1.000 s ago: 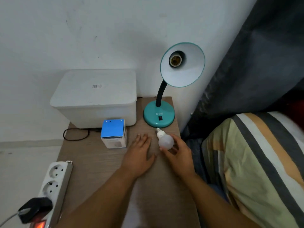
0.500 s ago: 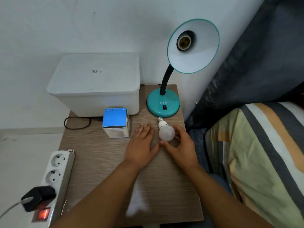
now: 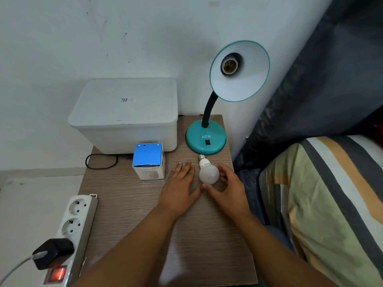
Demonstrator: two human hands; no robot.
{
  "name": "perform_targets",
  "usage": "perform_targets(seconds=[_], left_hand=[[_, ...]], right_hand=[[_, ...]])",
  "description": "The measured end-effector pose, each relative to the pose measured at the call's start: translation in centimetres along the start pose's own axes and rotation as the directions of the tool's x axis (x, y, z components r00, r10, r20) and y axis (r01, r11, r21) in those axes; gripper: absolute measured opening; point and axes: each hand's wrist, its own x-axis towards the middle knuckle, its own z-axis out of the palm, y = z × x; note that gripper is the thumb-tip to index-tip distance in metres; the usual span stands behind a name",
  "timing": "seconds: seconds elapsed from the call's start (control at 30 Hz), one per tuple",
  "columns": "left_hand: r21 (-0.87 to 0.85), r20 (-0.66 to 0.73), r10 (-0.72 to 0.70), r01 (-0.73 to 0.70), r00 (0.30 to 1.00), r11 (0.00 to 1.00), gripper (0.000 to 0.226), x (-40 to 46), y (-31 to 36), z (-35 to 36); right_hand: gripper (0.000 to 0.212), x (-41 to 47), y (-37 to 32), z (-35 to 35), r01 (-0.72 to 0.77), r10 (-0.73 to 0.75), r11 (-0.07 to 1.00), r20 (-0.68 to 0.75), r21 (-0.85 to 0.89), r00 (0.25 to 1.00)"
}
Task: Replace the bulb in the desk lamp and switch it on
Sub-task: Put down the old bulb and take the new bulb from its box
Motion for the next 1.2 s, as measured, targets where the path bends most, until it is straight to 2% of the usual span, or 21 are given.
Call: perform_targets(seconds=[0.33, 0.5, 0.7, 0.77, 0.83, 0.93, 1.0, 1.07, 1.2], left_hand=[[-0.081, 0.002, 0.015, -0.015, 1.0, 0.997, 0.072, -1.8, -0.7, -0.8], [-0.104, 0.006, -0.006, 0.007, 1.0, 0.995, 0.067, -5.7, -1.8, -1.8], [-0.187, -0.184, -0.151, 0.116, 0.971, 0.975, 0.053, -10.3, -3.9, -3.1], [-0.28, -0.262, -0.252, 0.177, 0.932, 0.944, 0.052, -10.8, -4.4, -3.6], [-0.409, -0.344, -0.375, 0.222, 0.861, 0.885, 0.056, -10.5, -4.6, -4.2], [-0.565, -0.352, -0.516, 0.263, 0.78, 0.782, 0.077, -9.2, -4.3, -5.3], [-0.62, -0.33, -0.548, 0.262, 0.768, 0.74, 0.092, -8.0, -4.4, -5.7], [-0.663, -0.311, -0.551, 0.239, 0.775, 0.71, 0.097, -6.7, -4.6, -5.8], [-0.722, -0.327, -0.535, 0.159, 0.779, 0.673, 0.08, -5.1, -4.6, -6.0]], right_hand=[[0.086, -1.1, -0.2, -0.2, -0.029, 0.029, 0.999, 0.018, -0.02, 0.999], [0.08, -2.5, -1.1, -0.4, 0.005, -0.007, 0.997, -0.022, -0.073, 1.0], [0.057, -2.8, -4.5, 0.1, 0.164, -0.172, 0.978, -0.057, -0.13, 0.983], [0.052, -2.4, -6.0, 0.6, 0.198, -0.206, 0.974, -0.061, -0.114, 0.977], [0.046, -1.8, -7.4, 1.2, 0.24, -0.247, 0.965, -0.051, -0.109, 0.968], [0.04, -0.5, -9.5, 2.1, 0.321, -0.324, 0.937, 0.0, -0.14, 0.946], [0.037, 0.6, -10.3, 2.9, 0.366, -0.361, 0.921, 0.06, -0.136, 0.931], [0.042, 1.7, -11.0, 3.7, 0.384, -0.369, 0.912, 0.117, -0.146, 0.922], [0.047, 3.3, -12.3, 5.0, 0.369, -0.337, 0.915, 0.189, -0.166, 0.922]])
